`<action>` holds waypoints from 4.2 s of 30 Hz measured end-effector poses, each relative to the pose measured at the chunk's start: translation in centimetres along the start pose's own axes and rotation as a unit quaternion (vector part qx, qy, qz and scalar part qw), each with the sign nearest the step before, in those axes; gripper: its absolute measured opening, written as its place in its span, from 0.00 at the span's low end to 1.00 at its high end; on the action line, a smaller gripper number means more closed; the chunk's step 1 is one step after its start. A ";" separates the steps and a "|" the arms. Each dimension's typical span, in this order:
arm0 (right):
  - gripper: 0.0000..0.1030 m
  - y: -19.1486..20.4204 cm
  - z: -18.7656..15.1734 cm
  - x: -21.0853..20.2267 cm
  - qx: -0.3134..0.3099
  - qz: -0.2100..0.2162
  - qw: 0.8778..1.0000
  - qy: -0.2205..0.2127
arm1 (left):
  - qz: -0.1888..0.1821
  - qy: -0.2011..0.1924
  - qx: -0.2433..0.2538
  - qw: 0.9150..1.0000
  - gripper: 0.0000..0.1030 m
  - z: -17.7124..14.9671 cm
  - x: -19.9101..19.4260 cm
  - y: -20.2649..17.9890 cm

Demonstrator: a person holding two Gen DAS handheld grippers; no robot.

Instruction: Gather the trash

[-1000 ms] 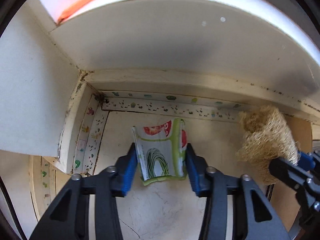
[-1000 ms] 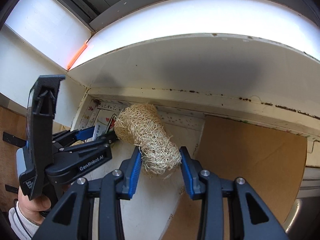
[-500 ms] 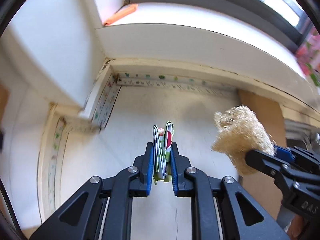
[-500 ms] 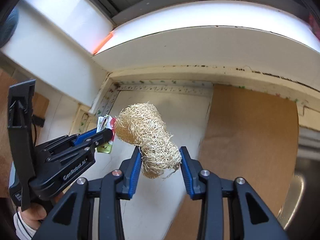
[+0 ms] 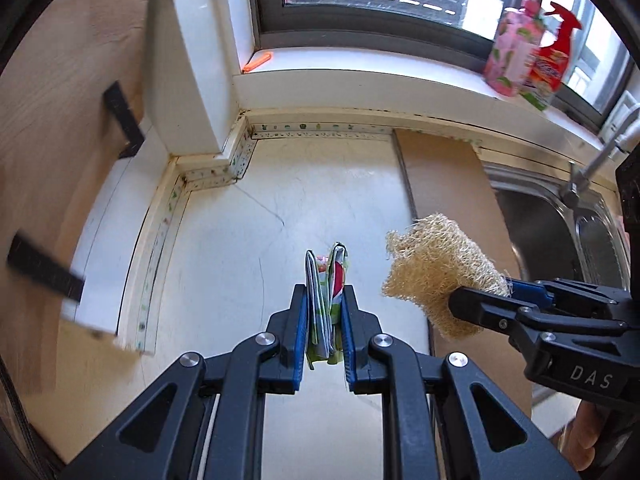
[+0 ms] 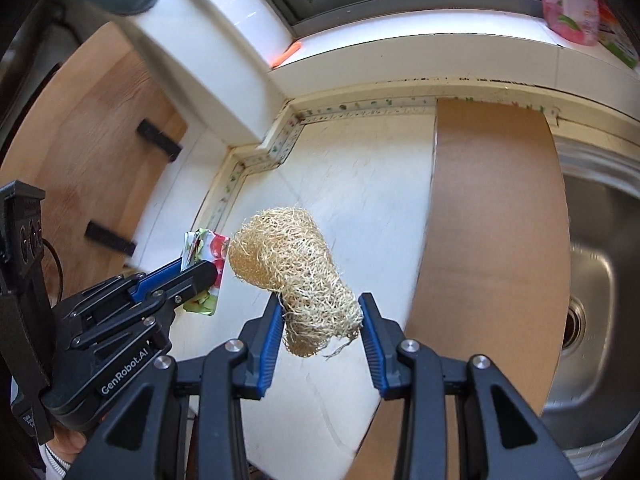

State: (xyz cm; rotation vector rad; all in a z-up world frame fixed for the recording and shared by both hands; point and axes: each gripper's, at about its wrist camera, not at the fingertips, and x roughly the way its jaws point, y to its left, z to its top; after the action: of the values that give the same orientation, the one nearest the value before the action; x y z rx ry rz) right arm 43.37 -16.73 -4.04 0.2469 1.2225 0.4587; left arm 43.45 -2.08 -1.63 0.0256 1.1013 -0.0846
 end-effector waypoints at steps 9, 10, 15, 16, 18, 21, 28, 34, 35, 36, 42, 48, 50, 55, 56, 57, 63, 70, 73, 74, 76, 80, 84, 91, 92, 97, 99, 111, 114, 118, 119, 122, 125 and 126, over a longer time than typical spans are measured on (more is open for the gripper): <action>0.36 4.5 -11.2 -4.9 0.015 0.000 1.000 -0.025 | -0.043 -0.019 0.010 0.999 0.13 -10.3 -7.2 -0.5; 0.36 4.8 -12.5 -5.3 0.019 -0.001 0.999 -0.027 | -0.047 -0.019 0.011 0.999 0.13 -11.2 -7.5 -0.5; 0.36 5.9 -18.7 -6.4 0.035 -0.019 0.999 -0.036 | -0.070 -0.017 0.013 0.997 0.13 -16.9 -8.4 -0.6; 0.36 5.9 -19.7 -6.4 0.038 -0.020 0.998 -0.036 | -0.074 -0.015 0.010 0.997 0.13 -18.4 -8.5 -0.5; 0.36 5.9 -22.4 -6.2 0.045 -0.029 0.998 -0.034 | -0.080 -0.009 0.004 0.997 0.13 -20.5 -8.3 -0.5; 0.36 5.7 -25.8 -5.7 0.054 -0.044 0.997 -0.029 | -0.085 0.006 -0.002 0.996 0.13 -24.4 -7.2 -0.6; 0.36 3.9 -34.2 -1.3 0.067 -0.069 0.995 0.022 | -0.085 0.062 0.006 0.994 0.13 -32.4 -1.8 -1.3; 0.37 -0.7 -40.3 6.2 0.094 -0.066 0.990 0.086 | -0.093 0.110 -0.014 0.989 0.14 -38.8 6.0 -1.0; 0.37 -1.7 -41.3 7.8 0.098 -0.065 0.989 0.094 | -0.093 0.116 -0.017 0.989 0.14 -39.7 7.2 -0.9; 0.37 -2.8 -42.3 9.5 0.101 -0.067 0.987 0.103 | -0.094 0.124 -0.020 0.988 0.14 -41.0 9.1 -0.9; 0.37 -8.7 -46.4 20.0 0.103 -0.090 0.980 0.142 | -0.103 0.140 -0.032 0.984 0.14 -46.5 18.6 -0.8; 0.40 -13.6 -49.1 28.7 0.111 -0.100 0.975 0.164 | -0.100 0.166 -0.060 0.979 0.19 -51.5 27.5 0.3; 0.41 -14.5 -49.8 30.7 0.109 -0.094 0.975 0.168 | -0.101 0.173 -0.066 0.977 0.24 -52.8 29.5 0.7; 0.48 -15.9 -51.1 34.4 0.111 -0.085 0.975 0.172 | -0.091 0.184 -0.082 0.975 0.52 -55.2 33.0 2.2; 0.49 -16.0 -51.3 34.8 0.110 -0.088 0.975 0.169 | -0.085 0.185 -0.087 0.975 0.59 -55.7 33.3 2.7; 0.51 -16.0 -51.4 35.2 0.109 -0.089 0.976 0.167 | -0.082 0.185 -0.091 0.975 0.63 -55.8 33.6 3.2; 0.52 -15.8 -51.3 35.8 0.098 -0.093 0.976 0.170 | -0.068 0.190 -0.081 0.976 0.95 -56.9 34.3 3.6; 0.52 -15.0 -50.8 33.8 0.092 -0.102 0.978 0.159 | -0.057 0.175 -0.074 0.980 0.96 -55.9 32.3 3.5; 0.52 -14.0 -50.5 31.5 0.091 -0.104 0.979 0.153 | -0.059 0.165 -0.076 0.982 0.96 -54.8 29.8 3.8; 0.52 -13.5 -50.2 30.5 0.089 -0.105 0.979 0.148 | -0.059 0.162 -0.077 0.982 0.96 -54.4 29.0 3.7; 0.52 -12.4 -49.6 28.4 0.083 -0.107 0.981 0.140 | -0.061 0.154 -0.081 0.983 0.96 -53.3 26.5 3.8; 0.52 -9.3 -48.0 23.1 0.066 -0.108 0.986 0.113 | -0.066 0.131 -0.085 0.986 0.96 -50.7 21.2 4.1; 0.52 -6.0 -46.0 17.4 0.056 -0.101 0.990 0.083 | -0.069 0.100 -0.086 0.989 0.97 -47.5 15.0 4.2; 0.52 -0.4 -42.2 8.1 0.046 -0.098 0.994 0.025 | -0.066 0.044 -0.085 0.993 0.99 -41.7 4.7 4.9; 0.52 0.4 -41.5 6.6 0.046 -0.099 0.994 0.015 | -0.065 0.037 -0.086 0.994 0.99 -40.9 3.4 4.9; 0.52 3.8 -38.9 0.1 0.041 -0.103 0.993 -0.026 | -0.063 0.003 -0.083 0.995 0.99 -37.9 -2.9 4.9; 0.52 5.2 -38.0 -2.2 0.035 -0.103 0.993 -0.043 | -0.062 -0.009 -0.078 0.995 0.99 -36.9 -5.2 4.7; 0.52 9.9 -35.1 -10.2 0.018 -0.113 0.987 -0.110 | -0.007 -0.083 -0.047 0.995 0.99 -32.0 -16.0 3.4; 0.52 10.6 -34.2 -11.8 0.017 -0.121 0.984 -0.127 | 0.000 -0.104 -0.044 0.994 0.99 -31.4 -18.4 3.4; 0.52 11.5 -33.4 -13.9 0.008 -0.133 0.979 -0.156 | 0.011 -0.133 -0.040 0.990 0.99 -30.2 -20.9 3.0; 0.52 11.7 -33.1 -14.5 0.006 -0.137 0.977 -0.164 | 0.014 -0.139 -0.039 0.989 0.99 -29.9 -21.5 2.9; 0.52 12.1 -32.6 -16.0 0.004 -0.144 0.972 -0.185 | 0.021 -0.157 -0.038 0.987 0.99 -29.2 -22.9 2.8; 0.53 12.4 -31.9 -17.4 0.004 -0.146 0.968 -0.204 | 0.022 -0.170 -0.038 0.985 0.99 -28.6 -23.9 3.0; 0.53 12.4 -31.7 -17.7 0.004 -0.147 0.967 -0.207 | 0.023 -0.173 -0.039 0.984 0.99 -28.4 -24.1 3.0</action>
State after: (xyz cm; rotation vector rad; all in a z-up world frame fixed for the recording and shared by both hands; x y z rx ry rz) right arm 6.26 -15.90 5.64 0.1541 0.8314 0.1332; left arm 7.58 4.05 6.90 -0.0330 0.7550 -0.0046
